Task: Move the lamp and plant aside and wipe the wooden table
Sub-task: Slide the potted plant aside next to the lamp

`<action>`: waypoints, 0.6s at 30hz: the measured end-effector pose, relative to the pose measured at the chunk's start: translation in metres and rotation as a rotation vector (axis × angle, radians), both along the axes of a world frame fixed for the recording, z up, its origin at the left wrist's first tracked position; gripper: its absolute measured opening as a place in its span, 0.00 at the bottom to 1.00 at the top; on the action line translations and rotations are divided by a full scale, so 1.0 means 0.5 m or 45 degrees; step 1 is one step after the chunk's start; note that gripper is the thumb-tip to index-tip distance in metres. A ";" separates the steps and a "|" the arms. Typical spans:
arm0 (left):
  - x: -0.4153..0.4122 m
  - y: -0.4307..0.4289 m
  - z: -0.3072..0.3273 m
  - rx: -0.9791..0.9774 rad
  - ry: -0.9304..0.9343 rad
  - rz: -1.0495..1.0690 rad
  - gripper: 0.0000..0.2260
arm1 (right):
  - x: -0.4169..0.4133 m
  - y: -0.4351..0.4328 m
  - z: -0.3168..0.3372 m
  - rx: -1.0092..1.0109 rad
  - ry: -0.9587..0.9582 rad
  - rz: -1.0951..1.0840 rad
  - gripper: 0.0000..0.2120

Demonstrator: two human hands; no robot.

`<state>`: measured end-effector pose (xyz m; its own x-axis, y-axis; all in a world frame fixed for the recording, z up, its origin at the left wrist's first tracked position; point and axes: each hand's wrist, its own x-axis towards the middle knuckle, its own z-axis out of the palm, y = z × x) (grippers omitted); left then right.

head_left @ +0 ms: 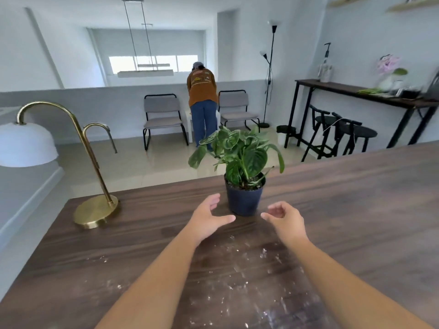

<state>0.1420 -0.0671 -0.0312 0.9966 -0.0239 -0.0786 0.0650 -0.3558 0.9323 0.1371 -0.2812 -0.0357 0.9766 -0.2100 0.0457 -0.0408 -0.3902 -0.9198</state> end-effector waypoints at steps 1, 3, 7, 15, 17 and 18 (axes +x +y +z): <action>0.015 -0.014 -0.003 -0.034 -0.006 0.010 0.37 | 0.016 -0.011 -0.005 0.008 0.020 0.018 0.11; 0.040 -0.033 -0.006 -0.112 -0.026 0.051 0.39 | 0.047 -0.023 -0.011 0.050 0.061 0.092 0.18; 0.078 -0.045 -0.013 -0.202 -0.088 0.085 0.40 | 0.104 -0.023 -0.017 0.094 0.061 0.326 0.34; 0.107 -0.050 -0.025 -0.295 -0.117 0.069 0.39 | 0.140 -0.001 -0.040 0.237 -0.006 0.445 0.37; 0.107 -0.041 -0.023 -0.303 -0.113 0.053 0.39 | 0.143 0.008 -0.038 0.253 -0.015 0.466 0.37; 0.106 -0.035 -0.020 -0.310 -0.116 0.053 0.39 | 0.145 0.015 -0.035 0.257 -0.021 0.476 0.36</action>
